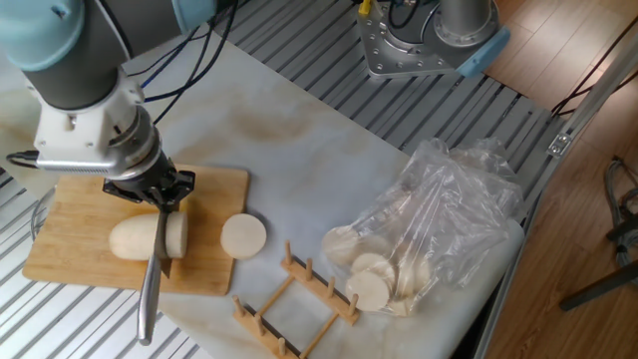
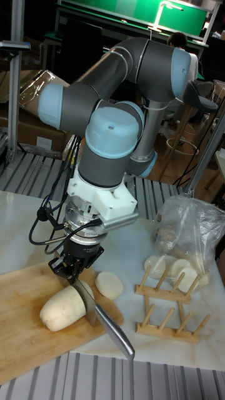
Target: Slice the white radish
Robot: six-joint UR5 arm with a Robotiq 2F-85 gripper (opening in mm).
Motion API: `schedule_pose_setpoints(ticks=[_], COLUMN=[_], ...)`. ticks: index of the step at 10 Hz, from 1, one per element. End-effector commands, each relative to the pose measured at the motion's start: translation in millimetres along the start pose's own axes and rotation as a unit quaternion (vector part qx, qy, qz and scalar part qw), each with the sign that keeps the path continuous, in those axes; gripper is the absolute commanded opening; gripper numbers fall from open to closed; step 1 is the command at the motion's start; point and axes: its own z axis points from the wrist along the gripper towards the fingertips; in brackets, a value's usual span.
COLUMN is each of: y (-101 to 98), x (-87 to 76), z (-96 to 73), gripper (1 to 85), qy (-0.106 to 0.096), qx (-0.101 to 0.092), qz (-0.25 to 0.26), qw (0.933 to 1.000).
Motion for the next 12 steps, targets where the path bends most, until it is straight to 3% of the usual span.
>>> schedule_pose_setpoints(ticks=[1, 3, 4, 6, 7, 8, 10, 12], y=[3.9, 5.4, 19.9, 29.6, 37.9, 42.6, 33.6, 34.7], x=[-6.0, -12.6, -16.6, -1.5, -2.1, -3.2, 1.5, -1.3], z=[-1.1, 8.6, 2.1, -21.3, -24.5, -23.4, -14.9, -0.5], gripper=[7.3, 7.3, 7.3, 6.0, 5.3, 3.7, 2.3, 2.0], qy=[-0.015, -0.029, -0.037, -0.015, -0.018, -0.013, -0.006, -0.009], qx=[-0.019, -0.036, -0.064, -0.089, -0.105, -0.099, -0.084, -0.089], qz=[0.009, 0.01, 0.023, 0.051, 0.068, 0.09, 0.099, 0.109], qw=[0.9997, 0.9989, 0.997, 0.9946, 0.992, 0.991, 0.9915, 0.99])
